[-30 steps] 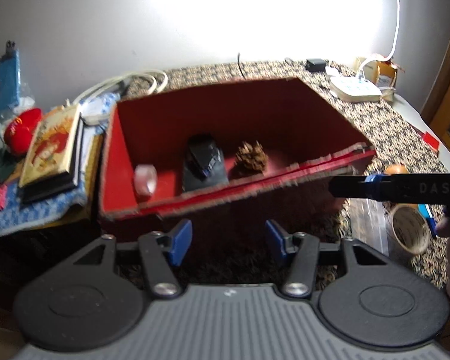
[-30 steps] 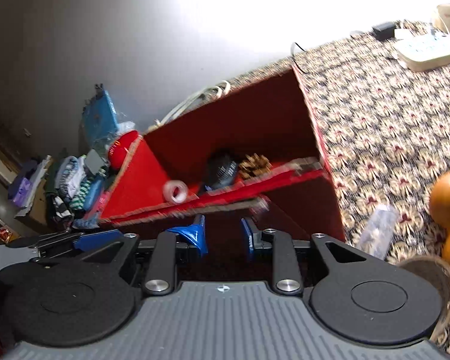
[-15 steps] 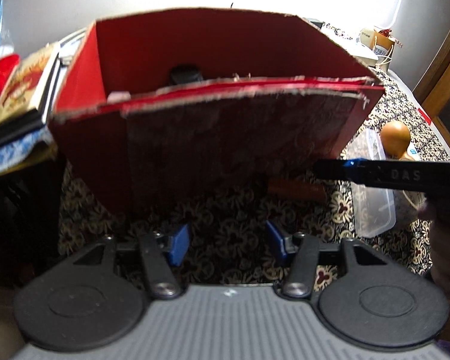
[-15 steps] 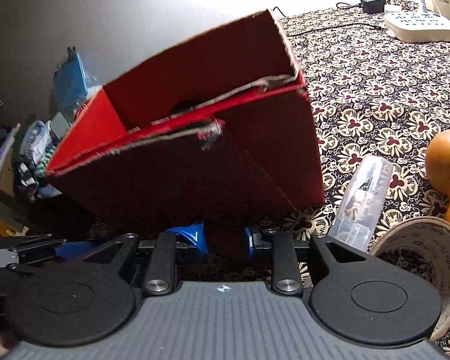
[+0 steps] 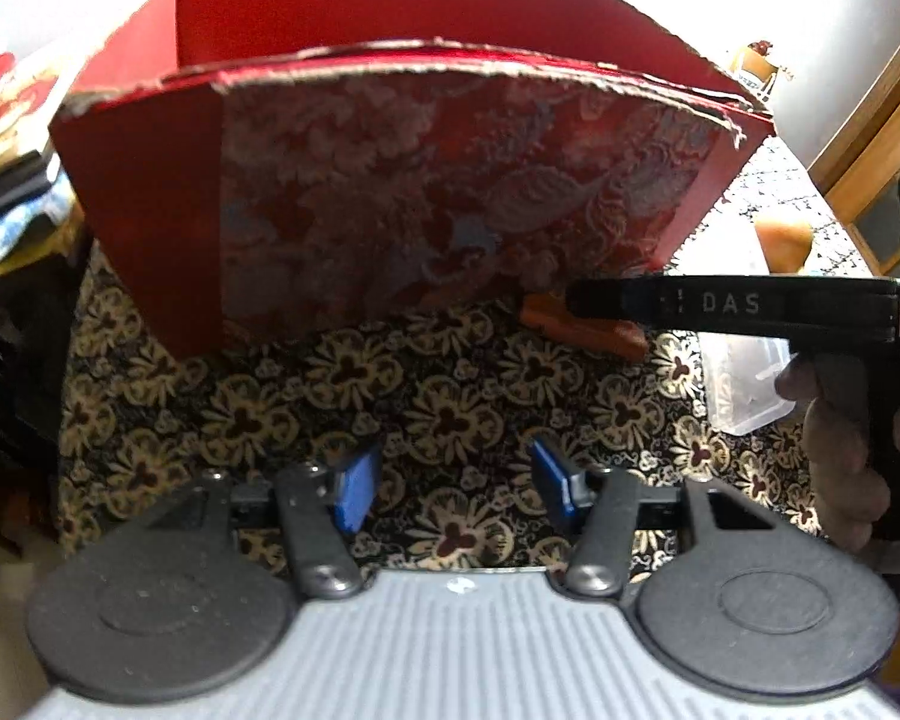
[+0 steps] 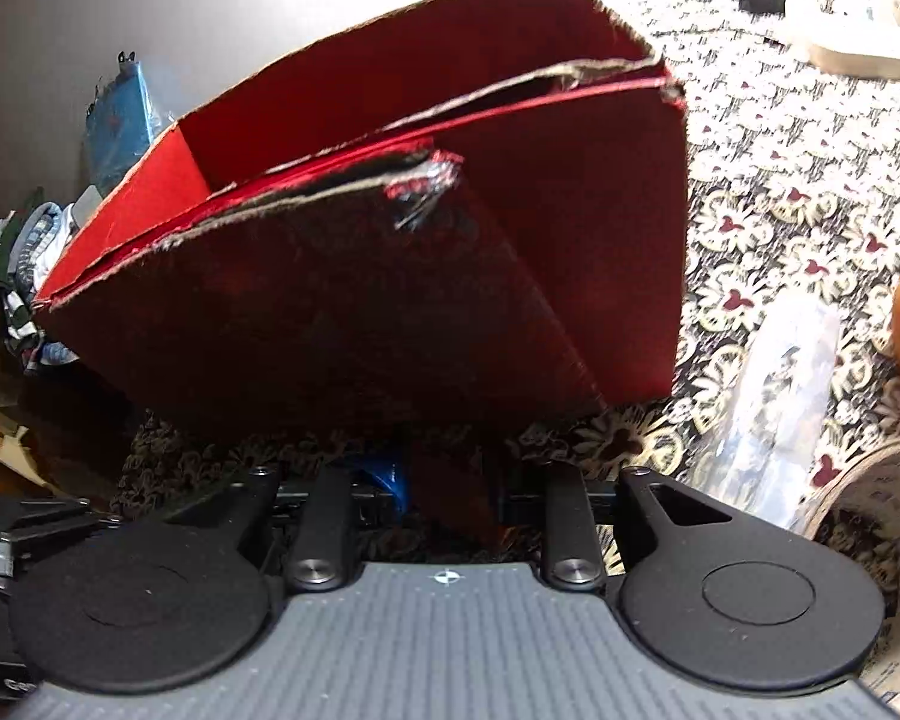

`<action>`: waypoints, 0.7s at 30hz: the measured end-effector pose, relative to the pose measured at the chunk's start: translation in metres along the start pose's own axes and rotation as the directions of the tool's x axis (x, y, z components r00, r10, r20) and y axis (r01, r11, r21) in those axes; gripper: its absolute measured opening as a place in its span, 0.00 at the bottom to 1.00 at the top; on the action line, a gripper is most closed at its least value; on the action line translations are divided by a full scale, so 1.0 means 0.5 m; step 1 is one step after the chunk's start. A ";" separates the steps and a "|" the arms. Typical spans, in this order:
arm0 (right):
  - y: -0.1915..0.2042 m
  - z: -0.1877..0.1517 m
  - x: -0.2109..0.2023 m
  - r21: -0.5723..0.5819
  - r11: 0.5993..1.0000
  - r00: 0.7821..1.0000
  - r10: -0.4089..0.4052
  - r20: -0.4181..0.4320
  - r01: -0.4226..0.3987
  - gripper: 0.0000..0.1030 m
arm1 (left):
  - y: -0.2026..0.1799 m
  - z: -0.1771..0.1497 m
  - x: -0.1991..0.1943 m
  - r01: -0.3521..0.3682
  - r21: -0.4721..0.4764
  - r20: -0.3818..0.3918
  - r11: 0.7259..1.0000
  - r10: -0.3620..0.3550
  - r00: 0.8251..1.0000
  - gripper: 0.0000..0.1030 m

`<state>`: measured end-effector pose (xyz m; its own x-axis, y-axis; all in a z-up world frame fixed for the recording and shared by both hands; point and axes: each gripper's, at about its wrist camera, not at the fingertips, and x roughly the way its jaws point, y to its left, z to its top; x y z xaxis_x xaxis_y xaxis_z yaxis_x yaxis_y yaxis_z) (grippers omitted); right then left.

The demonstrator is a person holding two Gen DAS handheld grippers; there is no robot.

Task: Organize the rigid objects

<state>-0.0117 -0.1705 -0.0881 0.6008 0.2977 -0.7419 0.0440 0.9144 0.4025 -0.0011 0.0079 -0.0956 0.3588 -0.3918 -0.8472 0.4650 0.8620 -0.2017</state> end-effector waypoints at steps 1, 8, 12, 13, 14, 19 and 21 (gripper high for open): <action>-0.006 0.001 0.002 0.036 0.999 0.999 0.034 -0.021 -0.034 0.08 | -0.002 -0.002 0.003 0.010 0.000 -0.002 1.000 -0.010 1.000 0.54; -0.043 -0.018 0.018 0.283 0.939 0.964 0.238 -0.117 -0.197 0.10 | -0.011 -0.016 0.017 0.057 0.013 -0.032 0.998 -0.057 0.998 0.54; -0.040 -0.025 0.023 0.287 0.938 0.963 0.238 -0.128 -0.194 0.10 | -0.013 -0.016 0.023 0.063 0.015 -0.034 0.998 -0.062 0.997 0.54; -0.036 -0.024 0.021 0.272 0.943 0.964 0.232 -0.128 -0.191 0.10 | -0.013 -0.015 0.025 0.061 0.014 -0.034 0.998 -0.061 0.998 0.54; -0.031 -0.020 0.021 0.263 0.946 0.964 0.231 -0.128 -0.192 0.10 | -0.013 -0.012 0.028 0.058 0.013 -0.032 0.998 -0.058 0.998 0.54; -0.026 -0.016 0.031 0.290 0.934 0.958 0.255 -0.131 -0.209 0.10 | -0.015 0.012 0.040 0.077 -0.001 -0.026 0.997 -0.077 0.997 0.54; -0.029 -0.015 0.035 0.298 0.930 0.955 0.264 -0.133 -0.216 0.10 | -0.017 0.019 0.049 0.087 -0.007 -0.024 0.996 -0.088 0.996 0.54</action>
<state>-0.0080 -0.1765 -0.1109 0.4797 0.5624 -0.6736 0.1488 0.7044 0.6940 0.0115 -0.0119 -0.1100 0.2971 -0.4579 -0.8379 0.4886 0.8268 -0.2786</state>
